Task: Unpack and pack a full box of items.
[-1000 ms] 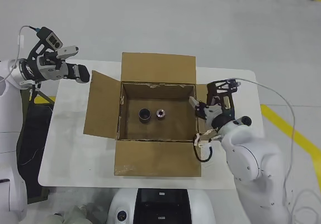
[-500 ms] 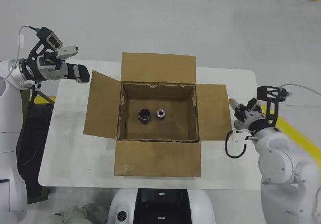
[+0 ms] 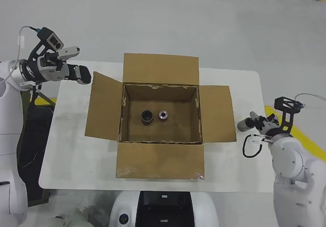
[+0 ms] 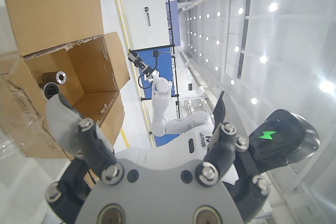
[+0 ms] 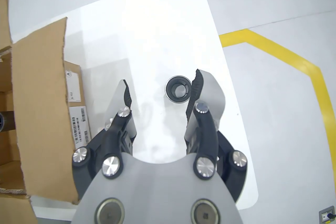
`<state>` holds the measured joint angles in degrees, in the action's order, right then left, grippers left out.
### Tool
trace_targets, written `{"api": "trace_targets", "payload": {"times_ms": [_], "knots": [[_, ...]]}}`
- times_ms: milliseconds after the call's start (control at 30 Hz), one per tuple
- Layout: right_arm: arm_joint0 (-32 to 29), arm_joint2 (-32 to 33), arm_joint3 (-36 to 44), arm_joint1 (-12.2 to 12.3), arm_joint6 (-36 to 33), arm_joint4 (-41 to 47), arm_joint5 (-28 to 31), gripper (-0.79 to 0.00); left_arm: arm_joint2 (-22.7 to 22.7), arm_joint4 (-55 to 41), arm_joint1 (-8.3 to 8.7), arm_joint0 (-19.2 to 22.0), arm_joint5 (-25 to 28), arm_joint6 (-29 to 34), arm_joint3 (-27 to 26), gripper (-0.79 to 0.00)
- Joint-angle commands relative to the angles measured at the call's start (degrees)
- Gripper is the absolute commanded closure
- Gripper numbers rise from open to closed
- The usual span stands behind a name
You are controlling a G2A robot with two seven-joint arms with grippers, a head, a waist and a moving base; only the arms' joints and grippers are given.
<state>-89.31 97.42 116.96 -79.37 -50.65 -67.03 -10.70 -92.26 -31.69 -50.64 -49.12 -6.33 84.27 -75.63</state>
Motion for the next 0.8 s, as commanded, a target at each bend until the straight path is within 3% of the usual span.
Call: {"api": "trace_targets", "payload": {"times_ms": [0, 767], "knots": [[0.38, 0.1, -1.57, 0.1, -0.26, -0.05, 0.0, -0.496, 0.0, 0.0, 0.0, 0.0, 0.0, 0.0, 0.0, -0.785], [6.72, -3.08, -17.67, 0.75, -0.48, -0.39, -0.98, -0.545, 0.0, 0.0, 0.0, 0.0, 0.0, 0.0, 0.0, -0.785]]}}
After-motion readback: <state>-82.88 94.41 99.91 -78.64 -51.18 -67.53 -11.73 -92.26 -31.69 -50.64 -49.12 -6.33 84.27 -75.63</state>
